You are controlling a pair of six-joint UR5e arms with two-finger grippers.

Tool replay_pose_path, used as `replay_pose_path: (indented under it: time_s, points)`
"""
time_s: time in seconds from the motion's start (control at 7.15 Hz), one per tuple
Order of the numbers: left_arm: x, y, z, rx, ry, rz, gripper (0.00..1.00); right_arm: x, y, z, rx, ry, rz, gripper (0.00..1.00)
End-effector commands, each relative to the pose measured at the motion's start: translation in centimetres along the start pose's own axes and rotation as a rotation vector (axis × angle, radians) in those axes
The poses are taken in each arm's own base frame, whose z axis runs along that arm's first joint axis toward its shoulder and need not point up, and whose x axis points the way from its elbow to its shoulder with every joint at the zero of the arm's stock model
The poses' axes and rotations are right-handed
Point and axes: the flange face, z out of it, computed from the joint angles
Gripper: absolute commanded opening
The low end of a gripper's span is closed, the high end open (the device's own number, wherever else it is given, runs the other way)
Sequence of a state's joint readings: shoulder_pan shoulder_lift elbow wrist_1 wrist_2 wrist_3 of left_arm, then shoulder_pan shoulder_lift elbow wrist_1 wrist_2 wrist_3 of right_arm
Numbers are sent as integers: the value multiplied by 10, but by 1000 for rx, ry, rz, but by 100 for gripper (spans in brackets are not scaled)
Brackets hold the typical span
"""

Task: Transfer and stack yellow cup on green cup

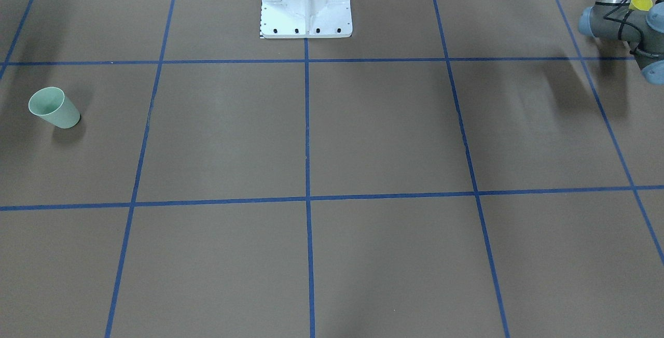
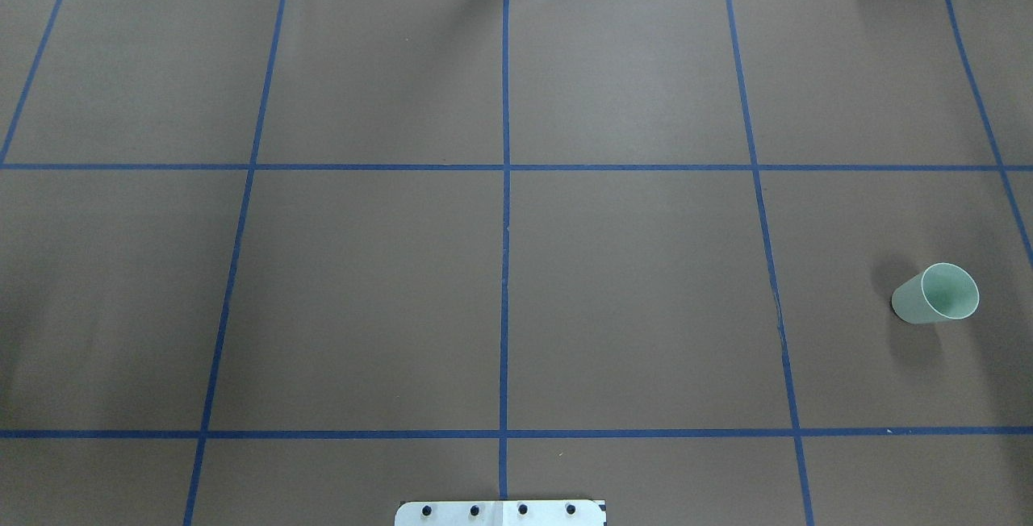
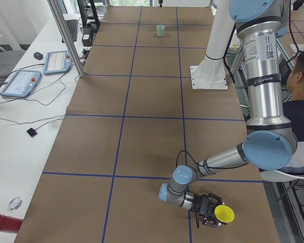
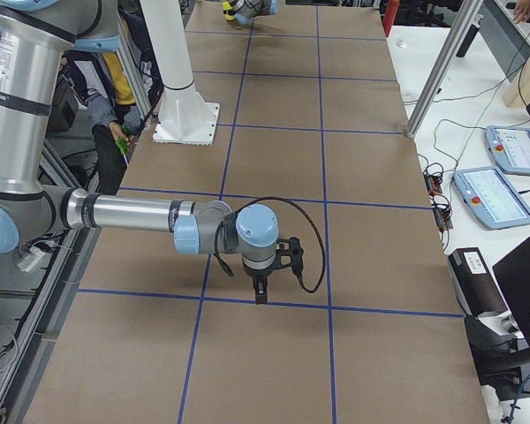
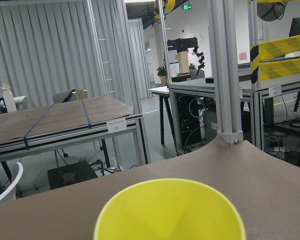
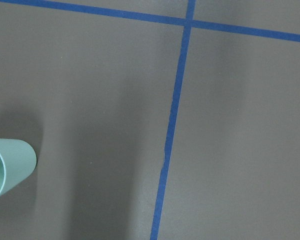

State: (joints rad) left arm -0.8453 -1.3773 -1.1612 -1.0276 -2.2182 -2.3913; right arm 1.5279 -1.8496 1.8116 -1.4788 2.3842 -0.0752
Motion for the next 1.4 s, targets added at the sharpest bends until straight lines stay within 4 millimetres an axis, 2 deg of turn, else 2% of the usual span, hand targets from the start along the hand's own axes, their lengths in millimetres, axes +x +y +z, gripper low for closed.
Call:
replay_pose_path:
  time_s: [0.0,0.28,0.42,0.56,0.84,1.26]
  points:
    - [3,-19,13,44,32,41,41,-1,-1,-1,2,-1,-2,100]
    - [3,-50,28,97,102,59,41,-2,-4,-2,6,-1,-6,100]
    - [0,-66,30,129,159,79,41,-3,-5,-3,8,-1,-7,100]
    - [2,-73,27,167,215,109,41,-5,-6,-4,13,-3,-12,100]
    - [18,-77,16,243,402,137,39,-10,-11,-10,71,3,-74,100]
    - [37,-78,-14,319,719,159,36,-13,-12,-12,80,0,-75,100]
